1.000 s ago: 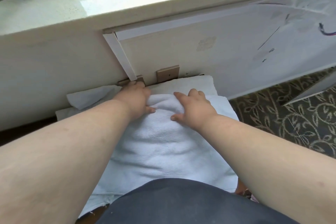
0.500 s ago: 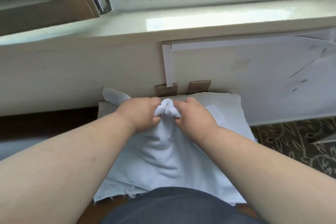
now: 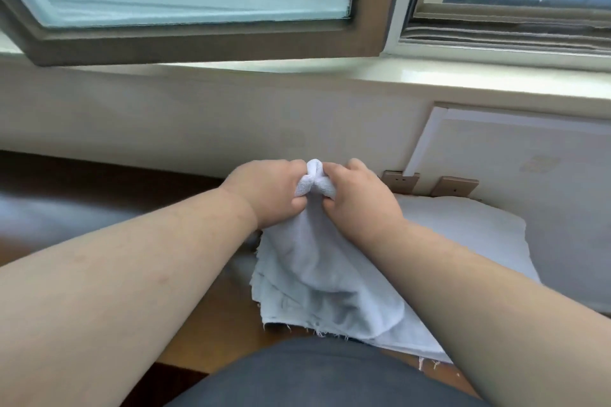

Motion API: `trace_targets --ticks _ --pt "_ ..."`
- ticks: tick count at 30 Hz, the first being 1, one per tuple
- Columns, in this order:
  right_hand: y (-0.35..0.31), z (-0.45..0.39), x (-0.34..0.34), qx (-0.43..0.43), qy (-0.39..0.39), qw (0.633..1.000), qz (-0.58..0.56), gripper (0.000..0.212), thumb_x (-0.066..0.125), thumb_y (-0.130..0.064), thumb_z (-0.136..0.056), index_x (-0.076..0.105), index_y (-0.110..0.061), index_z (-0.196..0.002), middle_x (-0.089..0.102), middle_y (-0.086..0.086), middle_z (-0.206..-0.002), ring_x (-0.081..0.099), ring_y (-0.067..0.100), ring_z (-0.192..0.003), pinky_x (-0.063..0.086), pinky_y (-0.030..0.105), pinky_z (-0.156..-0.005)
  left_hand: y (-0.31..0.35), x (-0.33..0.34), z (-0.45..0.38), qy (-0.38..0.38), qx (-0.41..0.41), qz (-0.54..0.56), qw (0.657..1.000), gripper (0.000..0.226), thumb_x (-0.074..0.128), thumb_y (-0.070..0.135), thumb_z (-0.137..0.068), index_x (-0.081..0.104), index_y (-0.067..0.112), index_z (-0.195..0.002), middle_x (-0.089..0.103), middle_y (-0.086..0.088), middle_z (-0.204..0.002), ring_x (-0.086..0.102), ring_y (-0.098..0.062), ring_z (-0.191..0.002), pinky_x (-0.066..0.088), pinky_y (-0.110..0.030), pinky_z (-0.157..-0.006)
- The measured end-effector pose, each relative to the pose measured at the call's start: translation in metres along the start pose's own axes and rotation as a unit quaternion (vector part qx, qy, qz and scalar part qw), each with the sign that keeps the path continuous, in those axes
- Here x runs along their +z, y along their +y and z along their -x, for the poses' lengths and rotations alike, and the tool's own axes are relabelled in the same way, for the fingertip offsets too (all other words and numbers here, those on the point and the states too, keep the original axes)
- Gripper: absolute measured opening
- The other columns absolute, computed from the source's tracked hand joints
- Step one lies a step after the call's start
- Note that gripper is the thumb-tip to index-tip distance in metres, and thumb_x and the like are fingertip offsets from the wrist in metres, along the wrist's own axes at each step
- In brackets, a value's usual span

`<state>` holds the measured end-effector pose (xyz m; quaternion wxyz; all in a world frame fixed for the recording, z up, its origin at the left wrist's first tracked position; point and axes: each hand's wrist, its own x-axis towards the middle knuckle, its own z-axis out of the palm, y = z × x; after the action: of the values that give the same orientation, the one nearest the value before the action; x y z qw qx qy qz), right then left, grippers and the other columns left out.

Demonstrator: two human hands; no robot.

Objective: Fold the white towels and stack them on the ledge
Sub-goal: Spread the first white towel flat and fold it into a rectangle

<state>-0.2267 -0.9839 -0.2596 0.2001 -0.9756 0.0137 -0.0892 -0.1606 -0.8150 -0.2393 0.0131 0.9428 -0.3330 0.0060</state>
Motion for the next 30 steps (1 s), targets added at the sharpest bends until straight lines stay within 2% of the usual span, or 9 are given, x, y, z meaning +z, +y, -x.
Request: trace_targets --ticks 3,7,10,13,16,18,25,28,30 --pt "-0.060 -0.004 0.010 -0.022 0.025 0.999 0.002 0.043 0.058 -0.022 -0.080 0.057 -0.033 -0.121 0.040 -0.003 -0.086 0.047 0.022 -0.074 0.036 0.031 -0.057 -0.042 -0.015 0.038 0.034 -0.005 -0.009 0.999 0.025 0.051 0.039 -0.082 0.028 0.030 -0.086 0.032 0.013 -0.069 0.038 -0.017 -0.065 0.023 -0.029 -0.050" --pt "-0.144 -0.005 0.026 -0.050 0.068 0.996 0.004 0.044 0.061 -0.022 -0.080 0.058 -0.033 -0.122 0.037 -0.005 -0.085 0.043 0.021 -0.072 0.034 0.030 -0.057 -0.106 -0.039 0.093 0.074 -0.012 -0.002 0.997 0.025 0.053 0.036 -0.082 0.029 0.031 -0.085 0.034 0.013 -0.070 0.040 -0.018 -0.066 0.028 -0.029 -0.059" --pt "-0.218 -0.006 0.045 -0.097 0.093 0.991 0.018 0.048 0.063 -0.022 -0.080 0.058 -0.031 -0.127 0.034 -0.006 -0.086 0.040 0.021 -0.074 0.035 0.030 -0.057 -0.167 -0.060 0.149 0.094 -0.015 -0.031 0.995 0.031 0.054 0.035 -0.082 0.024 0.032 -0.076 0.031 0.014 -0.065 0.038 -0.017 -0.060 0.024 -0.029 -0.053" --pt "-0.290 -0.012 0.063 -0.123 0.103 0.987 0.015 0.048 0.062 -0.023 -0.082 0.056 -0.031 -0.129 0.036 -0.005 -0.088 0.042 0.021 -0.078 0.038 0.031 -0.057 -0.225 -0.078 0.197 0.113 -0.038 -0.048 0.992 0.035 0.054 0.036 -0.083 0.022 0.030 -0.068 0.031 0.014 -0.062 0.032 -0.008 -0.050 0.019 -0.026 -0.046" --pt "-0.353 -0.019 0.078 -0.144 0.103 0.984 -0.007 0.048 0.061 -0.023 -0.084 0.055 -0.030 -0.130 0.038 -0.004 -0.091 0.039 0.019 -0.080 0.041 0.032 -0.060 -0.273 -0.094 0.235 0.125 -0.067 -0.061 0.988 0.027 0.053 0.037 -0.084 0.028 0.030 -0.077 0.033 0.013 -0.064 0.040 -0.015 -0.058 0.024 -0.029 -0.051" --pt "-0.391 -0.025 0.088 -0.162 0.102 0.981 -0.021 0.046 0.061 -0.022 -0.084 0.055 -0.029 -0.129 0.038 -0.003 -0.092 0.038 0.019 -0.081 0.039 0.031 -0.061 -0.304 -0.099 0.257 0.144 -0.090 -0.070 0.983 0.024 0.054 0.036 -0.084 0.032 0.027 -0.081 0.033 0.012 -0.065 0.041 -0.017 -0.062 0.022 -0.028 -0.049" --pt "-0.495 -0.065 0.131 -0.217 0.087 0.971 -0.053 0.035 0.061 -0.022 -0.085 0.056 -0.027 -0.119 0.038 -0.003 -0.090 0.042 0.022 -0.079 0.039 0.033 -0.060 -0.413 -0.101 0.307 0.193 -0.140 -0.075 0.968 0.028 0.054 0.040 -0.081 0.028 0.030 -0.077 0.031 0.014 -0.062 0.040 -0.020 -0.058 0.027 -0.029 -0.054" --pt "-0.528 -0.084 0.165 -0.232 0.077 0.968 -0.058 0.034 0.061 -0.022 -0.084 0.056 -0.027 -0.118 0.038 -0.003 -0.089 0.040 0.021 -0.077 0.035 0.031 -0.057 -0.456 -0.090 0.321 0.189 -0.164 -0.090 0.964 0.030 0.054 0.040 -0.080 0.026 0.030 -0.076 0.029 0.014 -0.061 0.038 -0.020 -0.057 0.021 -0.029 -0.050" --pt "-0.547 -0.100 0.190 -0.244 0.065 0.966 -0.060 0.033 0.061 -0.020 -0.084 0.056 -0.025 -0.116 0.038 -0.002 -0.088 0.042 0.022 -0.075 0.035 0.031 -0.055 -0.485 -0.079 0.325 0.176 -0.186 -0.099 0.961 0.029 0.054 0.041 -0.080 0.028 0.028 -0.078 0.031 0.013 -0.062 0.038 -0.020 -0.059 0.023 -0.029 -0.051"
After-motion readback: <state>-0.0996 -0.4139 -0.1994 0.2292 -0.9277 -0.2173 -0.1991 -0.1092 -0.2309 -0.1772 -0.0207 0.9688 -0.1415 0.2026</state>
